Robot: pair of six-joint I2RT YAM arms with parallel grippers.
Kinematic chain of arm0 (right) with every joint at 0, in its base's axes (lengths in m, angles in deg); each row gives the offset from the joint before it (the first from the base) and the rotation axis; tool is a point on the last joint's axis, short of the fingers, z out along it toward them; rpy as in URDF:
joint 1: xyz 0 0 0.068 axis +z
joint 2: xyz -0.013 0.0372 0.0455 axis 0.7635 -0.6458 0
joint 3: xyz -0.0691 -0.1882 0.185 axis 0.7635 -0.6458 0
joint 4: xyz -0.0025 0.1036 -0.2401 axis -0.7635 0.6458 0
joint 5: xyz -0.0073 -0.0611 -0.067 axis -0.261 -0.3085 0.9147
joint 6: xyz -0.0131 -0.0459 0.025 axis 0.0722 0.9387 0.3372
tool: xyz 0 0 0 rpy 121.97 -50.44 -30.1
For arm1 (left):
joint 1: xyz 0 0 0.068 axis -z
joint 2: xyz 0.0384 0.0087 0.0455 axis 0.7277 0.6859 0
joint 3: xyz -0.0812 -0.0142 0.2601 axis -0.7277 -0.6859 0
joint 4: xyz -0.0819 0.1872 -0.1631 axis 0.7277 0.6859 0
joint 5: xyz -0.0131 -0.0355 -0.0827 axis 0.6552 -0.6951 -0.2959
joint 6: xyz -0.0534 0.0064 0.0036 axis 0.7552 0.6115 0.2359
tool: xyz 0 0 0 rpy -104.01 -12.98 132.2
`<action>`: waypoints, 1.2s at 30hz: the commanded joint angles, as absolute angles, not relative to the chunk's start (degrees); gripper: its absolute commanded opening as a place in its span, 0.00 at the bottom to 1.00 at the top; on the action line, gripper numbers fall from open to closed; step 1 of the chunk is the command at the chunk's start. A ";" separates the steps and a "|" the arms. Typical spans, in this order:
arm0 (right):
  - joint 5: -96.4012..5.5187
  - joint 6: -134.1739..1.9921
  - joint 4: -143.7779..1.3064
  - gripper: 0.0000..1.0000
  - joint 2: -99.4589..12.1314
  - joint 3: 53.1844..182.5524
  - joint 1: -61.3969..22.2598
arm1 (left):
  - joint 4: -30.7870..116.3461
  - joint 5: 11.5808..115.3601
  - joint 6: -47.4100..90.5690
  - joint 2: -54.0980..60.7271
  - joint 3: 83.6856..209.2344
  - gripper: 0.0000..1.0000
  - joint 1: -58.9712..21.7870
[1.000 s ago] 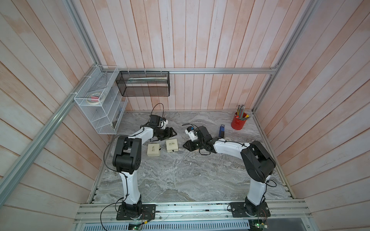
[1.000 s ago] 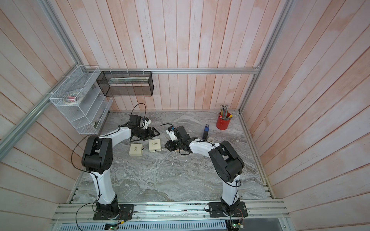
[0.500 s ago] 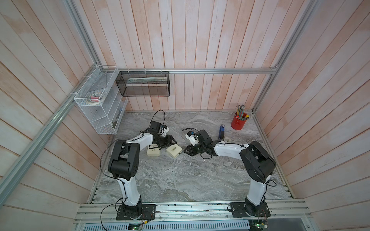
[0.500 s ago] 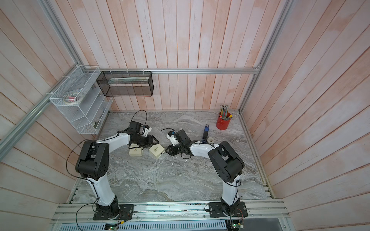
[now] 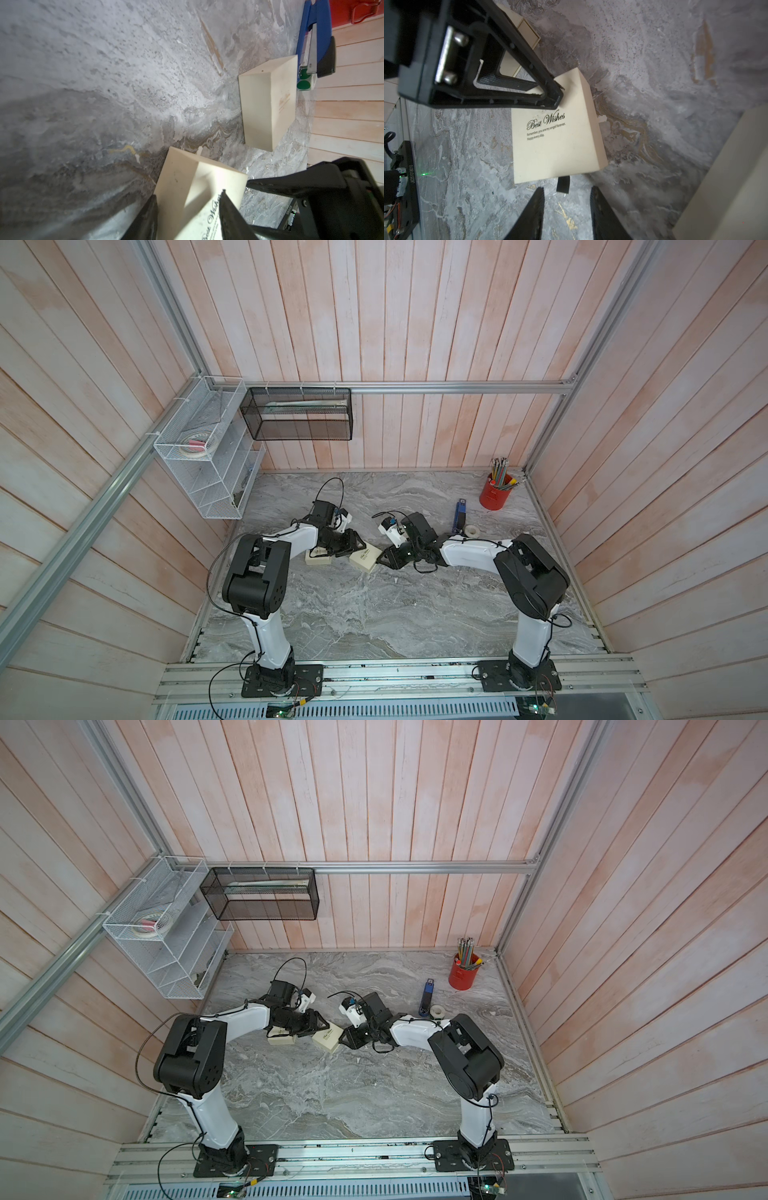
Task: Place the earrings into the drawer-style jewelry box
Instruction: Move the jewelry box to the center of the board.
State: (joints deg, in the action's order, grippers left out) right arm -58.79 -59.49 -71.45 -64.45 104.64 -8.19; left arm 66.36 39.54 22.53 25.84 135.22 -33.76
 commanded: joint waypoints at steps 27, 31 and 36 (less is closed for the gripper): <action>-62.81 -57.58 -69.46 0.24 -70.53 109.75 -7.05 | 64.93 39.14 21.85 25.60 134.52 0.43 -33.20; -62.89 -57.58 -69.42 0.17 -70.46 109.97 -7.03 | 65.11 39.27 21.86 25.57 134.45 0.43 -33.00; -63.08 -57.96 -69.46 0.06 -70.02 109.52 -6.88 | 65.54 39.71 21.76 24.66 133.75 0.43 -33.07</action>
